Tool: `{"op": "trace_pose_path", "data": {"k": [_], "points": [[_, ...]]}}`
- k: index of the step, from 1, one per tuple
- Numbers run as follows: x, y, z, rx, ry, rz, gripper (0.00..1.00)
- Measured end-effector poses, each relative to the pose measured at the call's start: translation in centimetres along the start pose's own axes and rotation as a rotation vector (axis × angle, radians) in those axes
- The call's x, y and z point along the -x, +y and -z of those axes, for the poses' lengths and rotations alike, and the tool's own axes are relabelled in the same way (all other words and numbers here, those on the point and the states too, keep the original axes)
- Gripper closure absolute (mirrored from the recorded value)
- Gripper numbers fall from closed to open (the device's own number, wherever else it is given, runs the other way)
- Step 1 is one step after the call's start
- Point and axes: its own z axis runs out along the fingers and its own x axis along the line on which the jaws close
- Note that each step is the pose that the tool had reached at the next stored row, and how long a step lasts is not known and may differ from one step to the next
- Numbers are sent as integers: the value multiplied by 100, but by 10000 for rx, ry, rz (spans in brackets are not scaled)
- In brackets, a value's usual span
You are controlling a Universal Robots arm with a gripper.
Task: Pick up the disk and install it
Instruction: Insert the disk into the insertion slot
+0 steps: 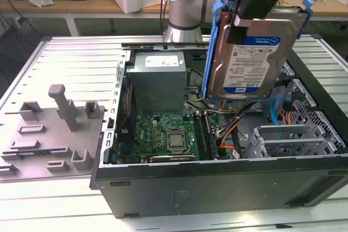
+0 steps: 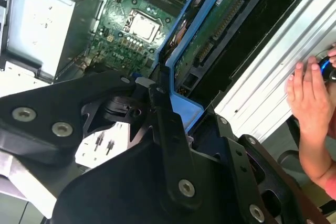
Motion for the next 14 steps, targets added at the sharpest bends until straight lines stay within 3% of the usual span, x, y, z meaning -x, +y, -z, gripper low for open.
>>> {"op": "trace_pose_path", "data": {"k": [14], "points": [[-216,-464,15,0,0,0,63]]}}
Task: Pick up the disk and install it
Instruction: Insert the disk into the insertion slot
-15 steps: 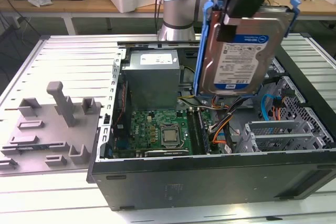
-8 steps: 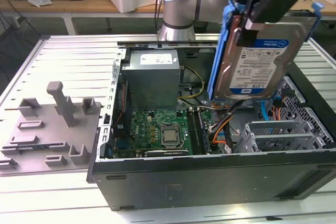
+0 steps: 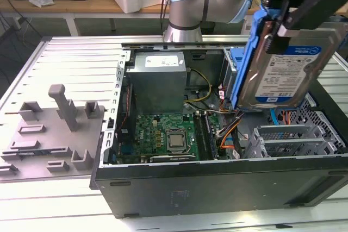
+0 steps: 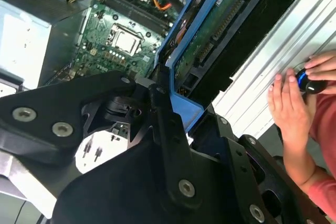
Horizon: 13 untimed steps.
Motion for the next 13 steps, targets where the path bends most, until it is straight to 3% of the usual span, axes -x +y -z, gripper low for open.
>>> {"op": "trace_pose_path", "data": {"k": [6,13], "points": [[-83,-181,2,0,0,0,63],[-108,-390,-16,-2,-2,-1,63]]}}
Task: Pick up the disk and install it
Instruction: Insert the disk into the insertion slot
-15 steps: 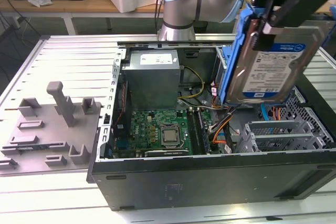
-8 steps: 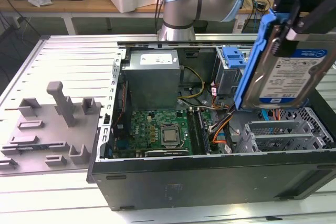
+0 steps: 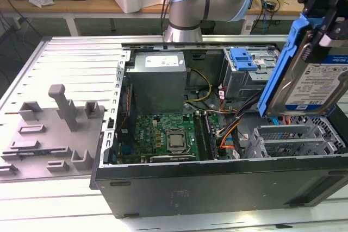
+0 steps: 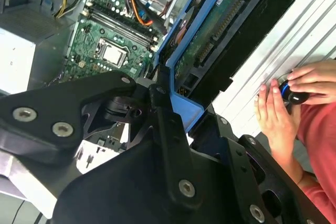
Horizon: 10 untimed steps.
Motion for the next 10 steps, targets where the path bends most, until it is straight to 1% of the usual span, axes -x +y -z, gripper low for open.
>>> {"op": "trace_pose_path", "data": {"k": [3,10], "points": [[1,-44,-8,-2,3,0,63],[1,-53,-9,-2,1,2,63]]}}
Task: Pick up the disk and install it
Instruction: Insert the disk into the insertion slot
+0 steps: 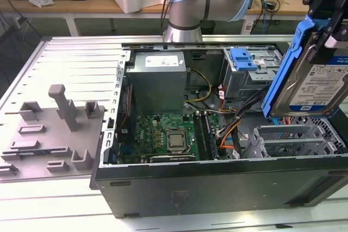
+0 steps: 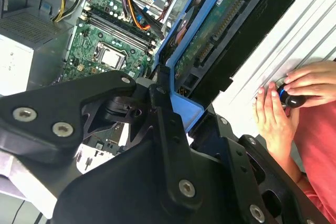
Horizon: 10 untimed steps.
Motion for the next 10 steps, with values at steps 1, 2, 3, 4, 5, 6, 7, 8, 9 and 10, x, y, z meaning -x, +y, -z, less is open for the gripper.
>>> {"op": "trace_pose_path", "data": {"k": [1,2,3,4,5,6,7,8,9,10], "points": [[0,-2,0,-2,-1,-1,63],[0,-3,-1,-4,-1,-2,63],[0,-6,-1,-7,0,-2,63],[0,-8,-2,-9,1,-2,63],[2,-10,-5,-11,-2,-2,63],[4,-10,-7,-13,-3,-3,63],[9,-12,-9,-14,-1,-2,63],[15,-13,-12,-15,-2,0,63],[21,-15,-15,-15,-1,1,63],[25,-17,-17,-16,-1,3,63]]}}
